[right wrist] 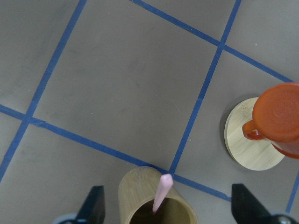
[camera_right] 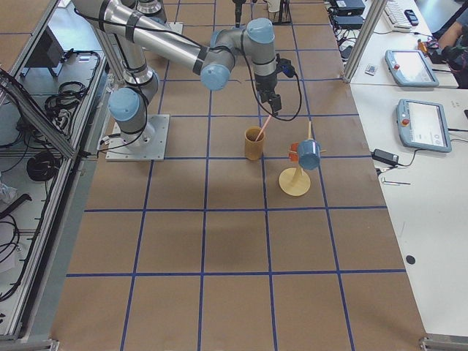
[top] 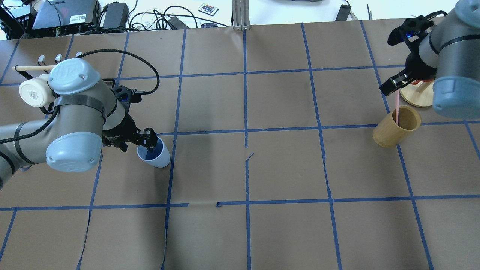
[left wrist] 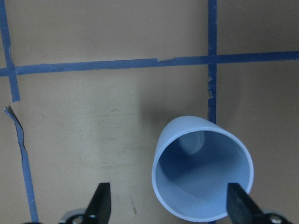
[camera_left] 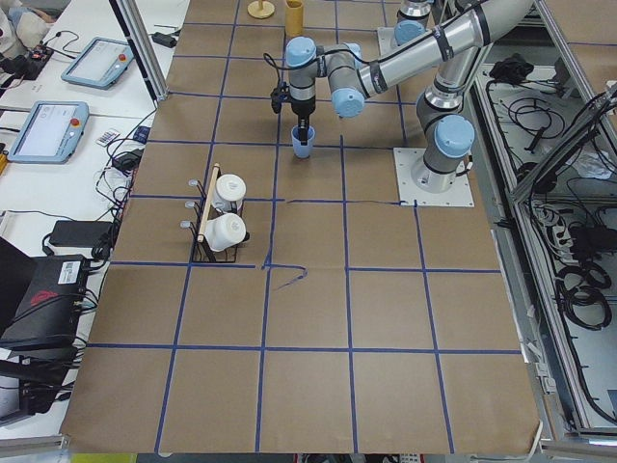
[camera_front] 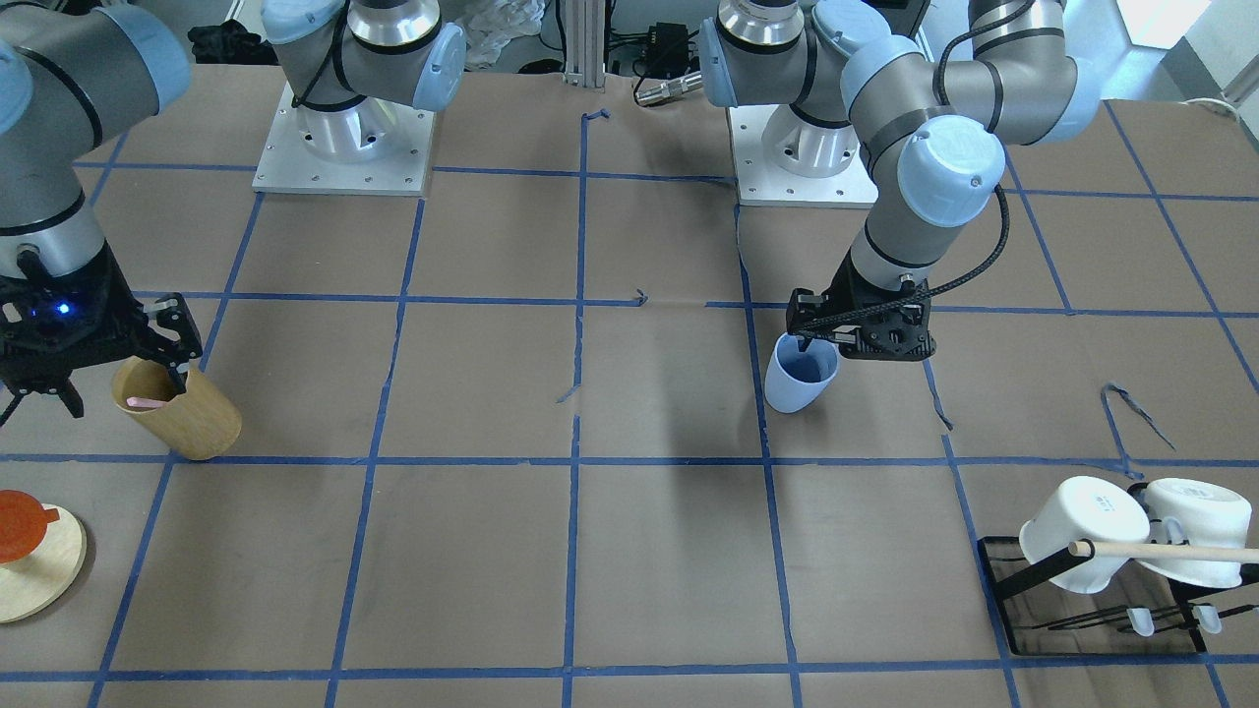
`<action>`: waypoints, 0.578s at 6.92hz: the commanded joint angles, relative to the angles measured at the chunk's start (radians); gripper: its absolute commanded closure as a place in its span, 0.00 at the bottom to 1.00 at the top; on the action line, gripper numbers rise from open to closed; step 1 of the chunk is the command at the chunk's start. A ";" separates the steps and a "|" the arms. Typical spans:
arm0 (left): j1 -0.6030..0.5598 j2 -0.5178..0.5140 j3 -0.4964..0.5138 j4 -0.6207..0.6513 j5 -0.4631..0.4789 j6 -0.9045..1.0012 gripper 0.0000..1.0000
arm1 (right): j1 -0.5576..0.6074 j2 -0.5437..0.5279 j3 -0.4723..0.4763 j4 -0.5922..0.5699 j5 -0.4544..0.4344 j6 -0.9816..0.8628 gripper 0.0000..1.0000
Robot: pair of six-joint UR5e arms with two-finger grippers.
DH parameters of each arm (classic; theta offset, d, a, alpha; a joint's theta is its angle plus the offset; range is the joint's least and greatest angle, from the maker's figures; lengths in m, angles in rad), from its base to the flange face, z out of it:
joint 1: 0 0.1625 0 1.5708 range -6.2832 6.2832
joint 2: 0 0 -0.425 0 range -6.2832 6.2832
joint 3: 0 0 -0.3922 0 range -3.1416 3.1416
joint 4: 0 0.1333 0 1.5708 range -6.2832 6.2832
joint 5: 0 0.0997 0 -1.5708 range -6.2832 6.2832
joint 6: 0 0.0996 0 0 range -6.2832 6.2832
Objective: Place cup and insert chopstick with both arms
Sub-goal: 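Grasp the light blue cup with the left gripper while the right descends to the chopstick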
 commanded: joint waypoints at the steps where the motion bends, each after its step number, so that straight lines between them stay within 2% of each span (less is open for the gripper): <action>1: 0.001 -0.022 -0.011 0.004 -0.002 -0.035 0.51 | -0.005 0.023 0.020 -0.043 0.004 -0.008 0.36; 2: 0.001 -0.036 -0.011 0.018 -0.003 -0.038 0.56 | -0.005 0.021 0.017 -0.038 0.002 -0.009 0.51; 3: 0.001 -0.039 -0.009 0.019 -0.005 -0.038 0.68 | -0.005 0.018 0.012 -0.034 -0.002 -0.009 0.60; 4: 0.001 -0.041 -0.003 0.022 -0.005 -0.038 0.85 | -0.005 0.017 0.009 -0.034 -0.002 -0.009 0.73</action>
